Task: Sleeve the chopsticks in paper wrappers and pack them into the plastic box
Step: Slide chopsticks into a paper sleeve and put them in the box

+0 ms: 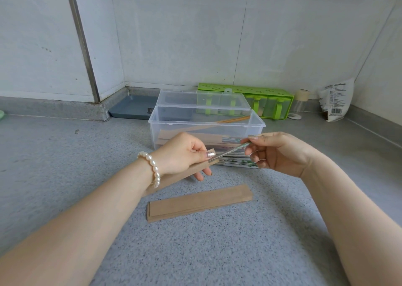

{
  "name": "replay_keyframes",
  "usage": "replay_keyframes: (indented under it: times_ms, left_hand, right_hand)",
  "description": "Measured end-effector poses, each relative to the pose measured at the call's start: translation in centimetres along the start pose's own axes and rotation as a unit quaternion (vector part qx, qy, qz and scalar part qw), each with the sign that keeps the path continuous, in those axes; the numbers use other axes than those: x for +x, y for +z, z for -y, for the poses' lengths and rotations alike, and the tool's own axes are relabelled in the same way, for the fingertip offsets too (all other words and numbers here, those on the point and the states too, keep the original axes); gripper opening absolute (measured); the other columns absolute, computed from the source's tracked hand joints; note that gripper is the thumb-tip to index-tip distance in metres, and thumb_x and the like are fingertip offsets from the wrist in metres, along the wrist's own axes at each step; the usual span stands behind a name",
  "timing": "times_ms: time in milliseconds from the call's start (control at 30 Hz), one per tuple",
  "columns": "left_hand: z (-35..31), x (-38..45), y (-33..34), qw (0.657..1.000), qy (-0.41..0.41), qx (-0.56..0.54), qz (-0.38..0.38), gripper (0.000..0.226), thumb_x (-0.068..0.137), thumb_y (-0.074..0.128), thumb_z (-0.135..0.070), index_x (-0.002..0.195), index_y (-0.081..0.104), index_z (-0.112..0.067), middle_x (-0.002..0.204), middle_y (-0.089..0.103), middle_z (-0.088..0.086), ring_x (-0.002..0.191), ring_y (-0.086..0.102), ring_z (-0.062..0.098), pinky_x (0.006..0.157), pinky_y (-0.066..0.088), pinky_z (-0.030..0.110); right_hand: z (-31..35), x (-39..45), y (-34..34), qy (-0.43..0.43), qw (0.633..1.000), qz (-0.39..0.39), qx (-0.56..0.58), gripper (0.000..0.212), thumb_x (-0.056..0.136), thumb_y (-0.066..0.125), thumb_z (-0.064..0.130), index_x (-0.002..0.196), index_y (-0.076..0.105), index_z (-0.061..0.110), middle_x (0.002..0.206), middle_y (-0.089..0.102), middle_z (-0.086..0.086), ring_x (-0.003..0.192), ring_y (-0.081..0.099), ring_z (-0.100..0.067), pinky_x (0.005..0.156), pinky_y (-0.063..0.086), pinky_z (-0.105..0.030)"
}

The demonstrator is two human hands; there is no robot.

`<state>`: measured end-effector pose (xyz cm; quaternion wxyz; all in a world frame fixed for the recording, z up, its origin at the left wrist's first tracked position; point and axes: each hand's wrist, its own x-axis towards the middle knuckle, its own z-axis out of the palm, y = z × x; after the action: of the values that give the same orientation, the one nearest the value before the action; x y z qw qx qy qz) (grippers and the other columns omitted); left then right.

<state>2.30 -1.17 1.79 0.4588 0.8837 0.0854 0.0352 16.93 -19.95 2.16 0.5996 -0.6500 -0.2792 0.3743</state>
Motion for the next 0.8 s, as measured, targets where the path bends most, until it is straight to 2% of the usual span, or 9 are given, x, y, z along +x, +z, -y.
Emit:
replay_keyframes:
  times_ms: [67,267,433,567,667,800]
  left_hand:
    - [-0.1,-0.1,0.0,1.000,-0.001,0.001,0.007,0.022,0.094,0.050,-0.021,0.082,0.061,-0.007,0.078,0.074,0.004,0.067,0.071,0.019,0.061,0.058,0.029]
    - [-0.3,-0.4,0.1,0.999,0.003,0.026,0.018,0.023,0.094,0.050,-0.025,0.086,0.061,-0.006,0.080,0.074,0.002,0.064,0.071,0.017,0.065,0.055,0.025]
    - [-0.4,-0.3,0.4,0.999,0.003,0.014,0.029,0.021,0.094,0.050,-0.024,0.083,0.060,-0.009,0.080,0.074,0.003,0.065,0.071,0.021,0.063,0.054,0.024]
    - [-0.3,-0.3,0.5,0.999,0.003,0.014,0.038,0.021,0.094,0.050,-0.022,0.084,0.060,-0.007,0.080,0.074,0.004,0.062,0.070,0.020,0.068,0.055,0.030]
    - [-0.4,-0.3,0.5,0.999,0.007,0.010,0.032,0.022,0.094,0.050,-0.023,0.086,0.060,-0.006,0.081,0.074,0.004,0.060,0.070,0.021,0.065,0.054,0.031]
    - [-0.3,-0.3,0.0,1.000,0.002,-0.016,0.023,0.021,0.090,0.056,-0.026,0.091,0.064,-0.006,0.081,0.074,0.003,0.057,0.069,0.018,0.069,0.055,0.045]
  right_hand:
    - [0.0,-0.1,0.1,0.004,0.999,0.029,-0.019,0.023,0.075,0.060,0.017,0.091,0.073,0.007,0.073,0.068,-0.008,0.056,0.055,-0.016,0.048,0.042,-0.022]
    - [-0.2,-0.1,0.5,0.006,0.995,0.085,-0.046,0.023,0.072,0.062,0.015,0.090,0.076,0.013,0.079,0.071,-0.012,0.058,0.059,-0.017,0.050,0.046,-0.023]
    - [-0.6,0.2,1.3,0.011,0.990,0.118,-0.072,0.025,0.073,0.063,0.018,0.095,0.075,0.016,0.084,0.071,-0.012,0.063,0.061,-0.017,0.055,0.048,-0.023]
    - [-1.1,0.6,1.9,0.017,0.989,0.125,-0.079,0.025,0.074,0.062,0.016,0.096,0.073,0.011,0.084,0.072,-0.014,0.062,0.062,-0.018,0.056,0.049,-0.024]
    - [-1.2,0.8,1.9,0.012,0.990,0.114,-0.082,0.023,0.073,0.063,0.018,0.093,0.072,0.009,0.082,0.072,-0.013,0.061,0.061,-0.018,0.054,0.047,-0.024]
    - [-0.9,0.8,1.7,-0.001,0.993,0.092,-0.071,0.016,0.072,0.062,0.019,0.080,0.075,0.015,0.076,0.072,-0.009,0.057,0.059,-0.015,0.050,0.044,-0.021]
